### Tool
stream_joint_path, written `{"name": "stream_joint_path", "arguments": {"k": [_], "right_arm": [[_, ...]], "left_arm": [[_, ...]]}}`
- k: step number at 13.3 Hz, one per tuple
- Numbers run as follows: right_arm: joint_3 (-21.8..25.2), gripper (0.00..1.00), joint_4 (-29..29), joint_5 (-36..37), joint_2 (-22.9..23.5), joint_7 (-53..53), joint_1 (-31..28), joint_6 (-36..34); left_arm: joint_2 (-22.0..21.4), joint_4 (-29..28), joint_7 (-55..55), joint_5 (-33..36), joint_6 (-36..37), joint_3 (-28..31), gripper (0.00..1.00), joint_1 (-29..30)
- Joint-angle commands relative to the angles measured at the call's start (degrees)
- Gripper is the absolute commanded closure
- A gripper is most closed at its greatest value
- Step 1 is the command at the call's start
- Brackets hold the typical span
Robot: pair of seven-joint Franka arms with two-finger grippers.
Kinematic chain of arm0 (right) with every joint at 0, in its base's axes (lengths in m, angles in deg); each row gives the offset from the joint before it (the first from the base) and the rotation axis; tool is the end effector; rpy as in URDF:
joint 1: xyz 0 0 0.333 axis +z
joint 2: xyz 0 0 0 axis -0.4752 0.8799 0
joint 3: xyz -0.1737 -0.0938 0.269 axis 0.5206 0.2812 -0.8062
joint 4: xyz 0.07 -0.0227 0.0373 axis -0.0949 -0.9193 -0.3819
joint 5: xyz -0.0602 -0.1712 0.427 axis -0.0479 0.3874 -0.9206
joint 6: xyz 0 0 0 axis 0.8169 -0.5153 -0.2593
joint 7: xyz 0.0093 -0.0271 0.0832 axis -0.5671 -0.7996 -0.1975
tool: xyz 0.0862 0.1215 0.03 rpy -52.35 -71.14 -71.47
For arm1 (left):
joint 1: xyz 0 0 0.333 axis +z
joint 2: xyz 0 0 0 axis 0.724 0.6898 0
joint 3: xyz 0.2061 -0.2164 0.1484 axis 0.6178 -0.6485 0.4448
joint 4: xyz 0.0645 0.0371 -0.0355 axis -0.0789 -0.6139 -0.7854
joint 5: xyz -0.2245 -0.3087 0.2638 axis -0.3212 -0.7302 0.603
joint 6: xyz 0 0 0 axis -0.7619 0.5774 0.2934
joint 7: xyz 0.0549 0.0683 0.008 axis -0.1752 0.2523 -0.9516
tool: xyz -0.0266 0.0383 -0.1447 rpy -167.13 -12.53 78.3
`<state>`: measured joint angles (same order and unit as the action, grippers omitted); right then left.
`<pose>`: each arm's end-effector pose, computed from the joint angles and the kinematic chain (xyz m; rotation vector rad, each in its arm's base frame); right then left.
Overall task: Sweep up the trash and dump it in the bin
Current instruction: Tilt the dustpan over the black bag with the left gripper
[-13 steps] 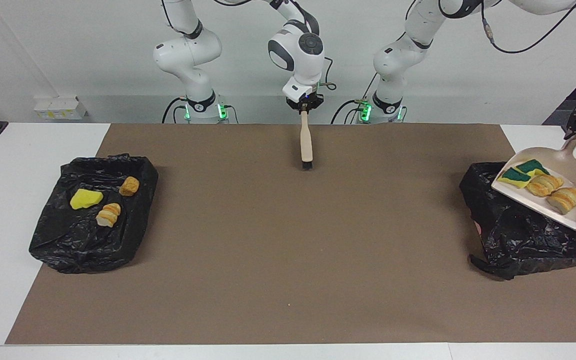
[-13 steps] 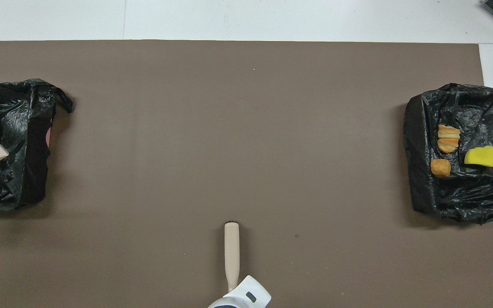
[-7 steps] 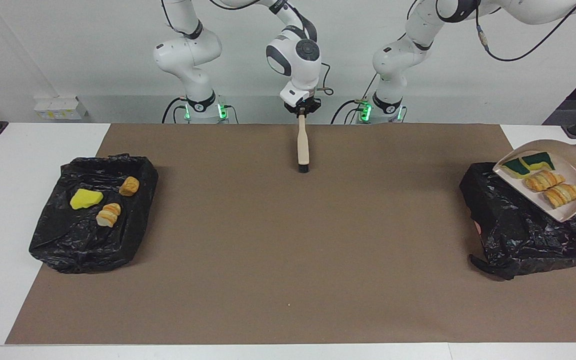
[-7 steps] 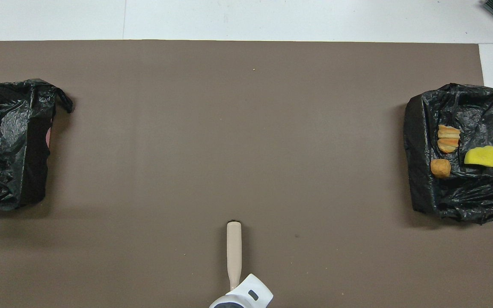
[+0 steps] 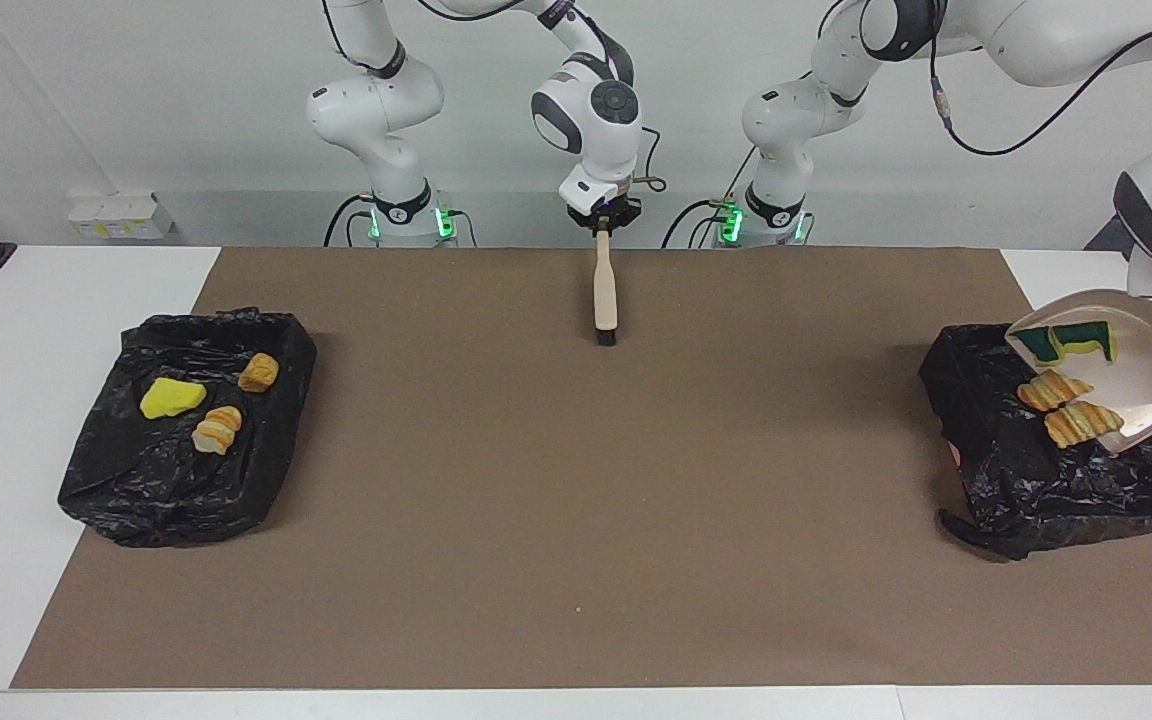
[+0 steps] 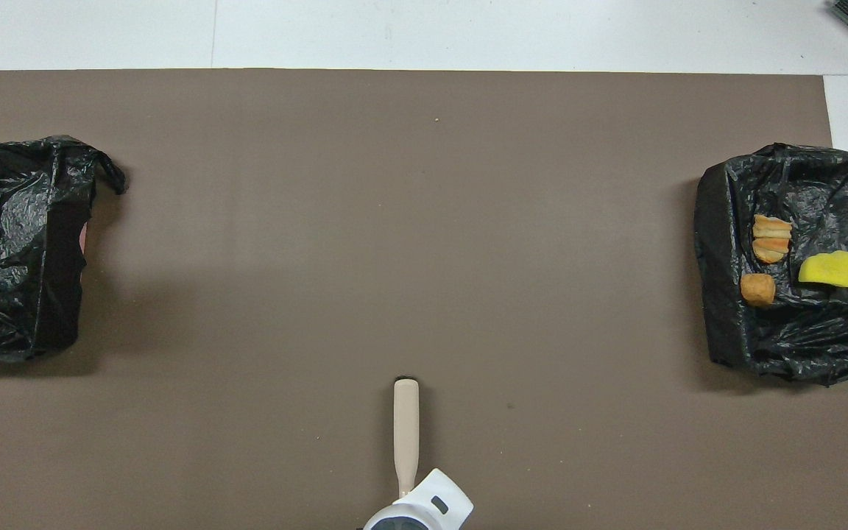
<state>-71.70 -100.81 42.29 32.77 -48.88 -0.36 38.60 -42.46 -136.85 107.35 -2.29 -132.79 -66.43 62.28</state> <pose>0.2468 0.4628 0.2636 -3.1127 0.0108 0.4210 0.6844 0.2715 0.5052 -1.9389 1.4380 1.0794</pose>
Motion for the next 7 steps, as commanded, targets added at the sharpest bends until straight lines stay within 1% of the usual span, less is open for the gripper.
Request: {"name": "stream_joint_path", "arguments": {"k": [1, 2, 3, 5, 7], "right_arm": [[-0.23, 0.67, 0.44, -0.95, 1.05, -0.20, -0.67, 1.11], [-0.14, 0.61, 0.80, -0.95, 1.40, -0.37, -0.67, 1.11], [-0.14, 0.61, 1.32, -0.95, 1.92, -0.28, -0.85, 1.11], [-0.06, 0.61, 1.68, -0.95, 2.10, -0.02, -1.02, 1.20], [0.29, 0.60, 3.86, -0.43, 3.85, -0.02, -2.07, 1.20]], "left_arm": [[0.06, 0.74, -1.17, 5.02, -0.18, 1.20, 1.00, -3.06], [0.14, 0.92, -1.17, 7.03, -0.09, 1.20, 1.00, -3.41], [0.14, 0.92, -3.96, 8.18, -0.09, 1.11, 1.00, -4.28], [0.23, 1.01, -13.53, 10.11, -0.35, 1.11, 1.00, -7.53], [0.14, 0.83, -22.23, 10.56, -2.10, 1.02, 1.00, -8.07]]}}
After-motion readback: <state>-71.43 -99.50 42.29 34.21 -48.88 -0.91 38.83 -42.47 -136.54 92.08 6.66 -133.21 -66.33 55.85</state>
